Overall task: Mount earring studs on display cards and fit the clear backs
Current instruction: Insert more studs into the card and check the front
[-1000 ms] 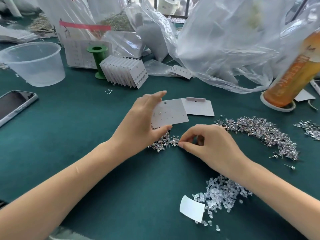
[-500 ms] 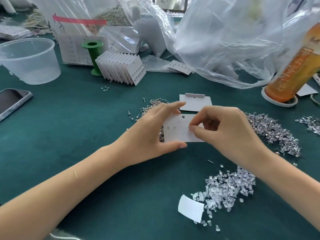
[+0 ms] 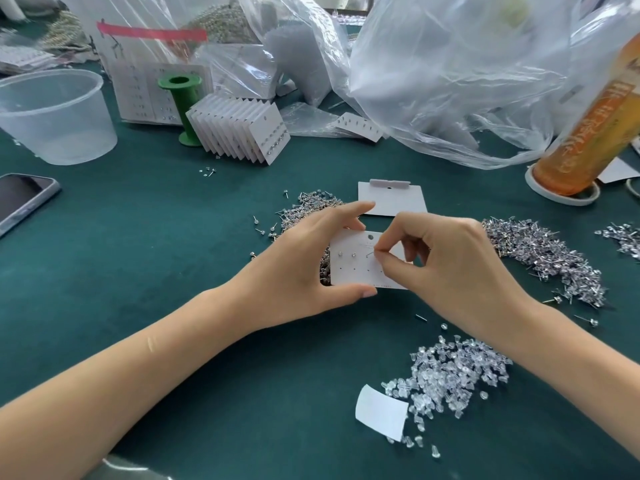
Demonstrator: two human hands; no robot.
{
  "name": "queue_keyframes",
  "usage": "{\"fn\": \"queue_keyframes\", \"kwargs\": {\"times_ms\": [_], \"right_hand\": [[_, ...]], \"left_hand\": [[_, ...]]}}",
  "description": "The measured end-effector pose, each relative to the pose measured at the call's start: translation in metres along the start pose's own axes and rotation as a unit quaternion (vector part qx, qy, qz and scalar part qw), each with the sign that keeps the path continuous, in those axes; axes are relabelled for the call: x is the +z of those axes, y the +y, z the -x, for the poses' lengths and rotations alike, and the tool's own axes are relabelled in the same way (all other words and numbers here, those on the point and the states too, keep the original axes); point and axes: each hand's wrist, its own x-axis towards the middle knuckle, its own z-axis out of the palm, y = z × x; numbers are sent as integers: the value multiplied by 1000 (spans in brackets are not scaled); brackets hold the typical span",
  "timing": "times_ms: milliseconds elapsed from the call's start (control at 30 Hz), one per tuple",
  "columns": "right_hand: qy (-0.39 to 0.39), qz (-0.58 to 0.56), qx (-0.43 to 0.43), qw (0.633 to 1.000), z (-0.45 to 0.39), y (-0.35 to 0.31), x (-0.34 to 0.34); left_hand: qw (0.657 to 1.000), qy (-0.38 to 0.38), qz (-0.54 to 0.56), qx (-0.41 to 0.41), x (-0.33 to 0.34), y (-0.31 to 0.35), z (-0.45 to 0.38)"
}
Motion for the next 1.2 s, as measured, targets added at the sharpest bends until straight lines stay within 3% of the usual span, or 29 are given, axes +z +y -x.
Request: {"fn": "queue_keyframes", "kwargs": {"times_ms": [267,467,600,733,1200], "right_hand": [[-25,28,-38,999,-1,0,5],[41,-64,16,997,-5,8,-5],[-23,-96,12,995,-1,7,-3],[-97,-57,17,994,5,9,9],[-72,-6,15,997,7,-1,18]], "left_hand": [[1000,8,0,-1,1,-1,0],[998,49,8,-31,-2,-5,-4],[994,85,6,-66,-5,-9,-7],[989,117,0,-89,-8,-11,-9],[990,104,0,-99,-8,-12,-9]]}}
